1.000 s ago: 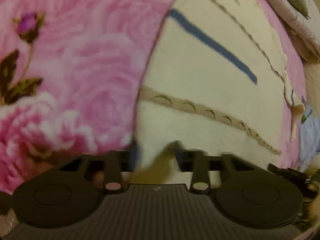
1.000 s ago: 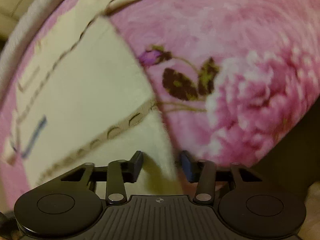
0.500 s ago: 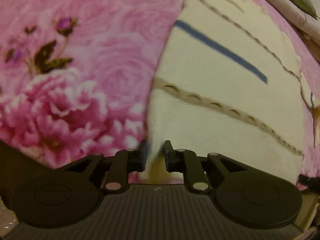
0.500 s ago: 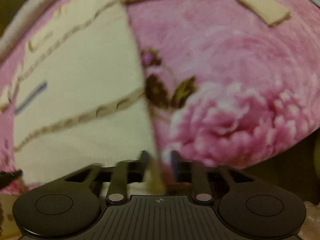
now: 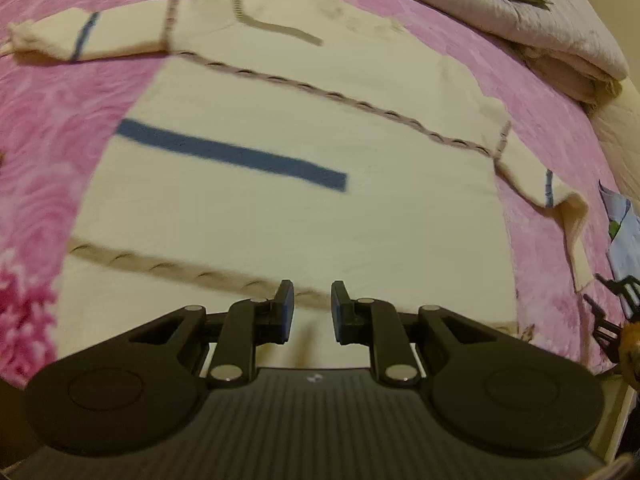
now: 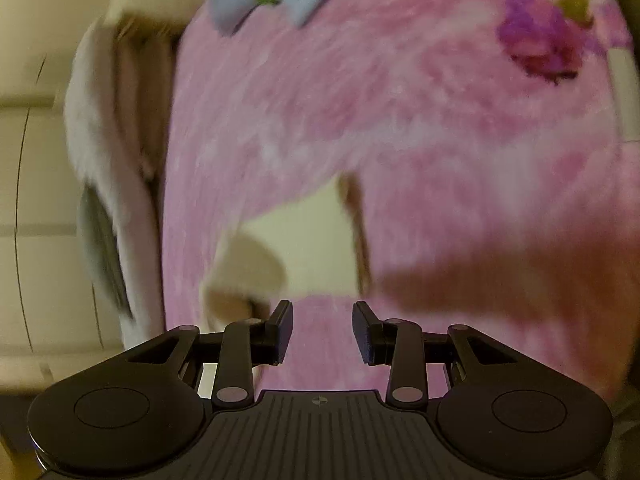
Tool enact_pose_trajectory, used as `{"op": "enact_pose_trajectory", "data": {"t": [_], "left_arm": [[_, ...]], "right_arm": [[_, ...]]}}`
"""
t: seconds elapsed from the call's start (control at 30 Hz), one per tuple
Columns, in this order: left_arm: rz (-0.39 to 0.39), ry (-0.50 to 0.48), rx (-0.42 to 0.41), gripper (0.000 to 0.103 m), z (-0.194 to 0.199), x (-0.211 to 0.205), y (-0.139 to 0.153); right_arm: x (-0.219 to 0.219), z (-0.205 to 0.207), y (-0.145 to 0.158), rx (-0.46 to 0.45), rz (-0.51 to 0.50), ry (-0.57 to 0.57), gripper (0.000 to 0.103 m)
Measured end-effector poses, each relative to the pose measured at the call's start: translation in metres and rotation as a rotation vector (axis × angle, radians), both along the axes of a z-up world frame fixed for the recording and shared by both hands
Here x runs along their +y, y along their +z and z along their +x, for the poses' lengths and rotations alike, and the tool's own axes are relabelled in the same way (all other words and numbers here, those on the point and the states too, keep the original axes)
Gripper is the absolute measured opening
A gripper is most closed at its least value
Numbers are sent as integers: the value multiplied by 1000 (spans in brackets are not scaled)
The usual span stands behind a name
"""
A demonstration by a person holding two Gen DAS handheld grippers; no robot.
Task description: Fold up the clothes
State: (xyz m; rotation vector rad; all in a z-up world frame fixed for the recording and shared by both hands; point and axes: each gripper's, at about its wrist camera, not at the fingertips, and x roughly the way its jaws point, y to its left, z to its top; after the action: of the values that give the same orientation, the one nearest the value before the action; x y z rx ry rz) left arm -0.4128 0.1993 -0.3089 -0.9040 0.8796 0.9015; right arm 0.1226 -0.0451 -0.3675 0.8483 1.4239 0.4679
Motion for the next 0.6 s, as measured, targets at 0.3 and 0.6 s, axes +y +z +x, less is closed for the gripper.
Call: {"op": "enact_pose_trajectory", "data": {"t": [0.3, 0.6], "left_arm": [[7, 48, 46, 15, 4, 17, 0], [-57, 80, 60, 15, -2, 19, -17]], "right_arm": [[60, 59, 32, -363, -170, 271, 0], [73, 131, 101, -809, -243, 350, 0]]}}
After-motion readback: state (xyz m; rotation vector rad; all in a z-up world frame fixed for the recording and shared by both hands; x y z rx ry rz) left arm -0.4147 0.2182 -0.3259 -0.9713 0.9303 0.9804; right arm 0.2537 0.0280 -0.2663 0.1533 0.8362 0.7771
